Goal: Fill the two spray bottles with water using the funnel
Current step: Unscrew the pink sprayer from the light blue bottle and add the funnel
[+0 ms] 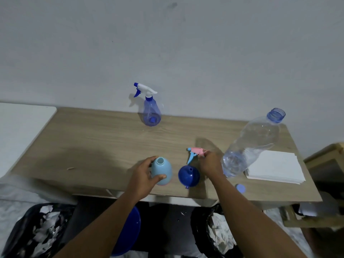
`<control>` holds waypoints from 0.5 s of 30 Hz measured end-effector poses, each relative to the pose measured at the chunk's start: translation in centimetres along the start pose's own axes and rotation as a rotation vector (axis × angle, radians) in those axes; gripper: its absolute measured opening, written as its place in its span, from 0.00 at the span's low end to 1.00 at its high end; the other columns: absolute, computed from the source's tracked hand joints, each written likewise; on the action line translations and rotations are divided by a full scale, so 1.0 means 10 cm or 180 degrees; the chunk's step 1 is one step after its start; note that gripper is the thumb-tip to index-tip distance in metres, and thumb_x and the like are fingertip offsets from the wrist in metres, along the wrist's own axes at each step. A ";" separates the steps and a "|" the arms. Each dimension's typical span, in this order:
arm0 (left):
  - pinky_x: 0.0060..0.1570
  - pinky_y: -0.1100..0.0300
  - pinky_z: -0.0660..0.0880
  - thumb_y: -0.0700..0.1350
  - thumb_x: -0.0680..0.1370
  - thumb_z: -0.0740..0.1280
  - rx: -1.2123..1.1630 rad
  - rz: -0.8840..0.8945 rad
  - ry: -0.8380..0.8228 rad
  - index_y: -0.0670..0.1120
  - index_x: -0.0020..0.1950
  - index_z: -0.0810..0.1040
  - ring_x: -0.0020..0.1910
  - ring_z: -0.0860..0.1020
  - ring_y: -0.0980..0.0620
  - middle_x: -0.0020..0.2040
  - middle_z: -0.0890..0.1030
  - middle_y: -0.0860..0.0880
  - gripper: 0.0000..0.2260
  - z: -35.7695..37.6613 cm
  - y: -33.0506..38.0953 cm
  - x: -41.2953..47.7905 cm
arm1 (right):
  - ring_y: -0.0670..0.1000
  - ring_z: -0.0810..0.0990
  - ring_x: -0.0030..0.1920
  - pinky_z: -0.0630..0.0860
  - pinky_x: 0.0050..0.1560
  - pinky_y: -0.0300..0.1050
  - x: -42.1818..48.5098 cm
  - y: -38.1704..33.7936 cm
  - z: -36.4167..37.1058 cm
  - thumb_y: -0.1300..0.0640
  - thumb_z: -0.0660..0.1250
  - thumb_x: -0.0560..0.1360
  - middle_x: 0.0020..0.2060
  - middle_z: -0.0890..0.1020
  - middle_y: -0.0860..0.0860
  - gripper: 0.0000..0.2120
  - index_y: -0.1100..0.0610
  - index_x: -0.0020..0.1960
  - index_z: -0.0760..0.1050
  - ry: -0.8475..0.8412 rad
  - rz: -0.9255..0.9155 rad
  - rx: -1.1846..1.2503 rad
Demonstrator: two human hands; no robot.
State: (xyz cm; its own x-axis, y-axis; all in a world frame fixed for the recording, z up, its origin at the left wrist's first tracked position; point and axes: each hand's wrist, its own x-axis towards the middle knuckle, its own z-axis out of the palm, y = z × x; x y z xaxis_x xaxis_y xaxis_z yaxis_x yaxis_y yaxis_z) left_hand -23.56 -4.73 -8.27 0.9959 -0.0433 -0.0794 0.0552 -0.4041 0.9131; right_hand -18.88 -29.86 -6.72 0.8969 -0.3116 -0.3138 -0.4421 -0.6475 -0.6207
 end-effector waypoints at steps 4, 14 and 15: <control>0.59 0.52 0.79 0.45 0.65 0.81 -0.0021 0.0022 0.0084 0.54 0.65 0.75 0.60 0.77 0.58 0.60 0.80 0.54 0.30 0.05 0.02 -0.01 | 0.50 0.75 0.32 0.67 0.28 0.37 0.05 0.08 0.07 0.61 0.61 0.81 0.35 0.78 0.54 0.11 0.65 0.48 0.79 0.0070 0.0007 -0.0058; 0.59 0.47 0.78 0.51 0.64 0.79 0.0044 0.0053 0.0148 0.53 0.65 0.76 0.59 0.78 0.56 0.59 0.81 0.54 0.30 0.10 0.08 -0.04 | 0.52 0.74 0.59 0.73 0.57 0.49 -0.43 0.38 0.03 0.54 0.68 0.71 0.56 0.78 0.49 0.20 0.53 0.62 0.76 0.0005 -0.1050 0.0054; 0.59 0.47 0.78 0.48 0.65 0.80 0.0021 0.0042 0.0155 0.51 0.65 0.76 0.59 0.78 0.57 0.59 0.81 0.53 0.30 0.12 0.09 -0.04 | 0.51 0.71 0.59 0.71 0.57 0.50 -0.50 0.41 0.05 0.49 0.69 0.68 0.56 0.78 0.47 0.24 0.51 0.63 0.75 -0.0094 -0.1127 -0.0170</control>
State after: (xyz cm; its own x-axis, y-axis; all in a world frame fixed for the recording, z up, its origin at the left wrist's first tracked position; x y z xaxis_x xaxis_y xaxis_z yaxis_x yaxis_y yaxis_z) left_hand -24.01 -6.19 -7.91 0.9989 -0.0041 -0.0476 0.0418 -0.4097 0.9112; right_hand -25.16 -30.64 -8.03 0.9934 -0.0416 -0.1070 -0.1020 -0.7473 -0.6566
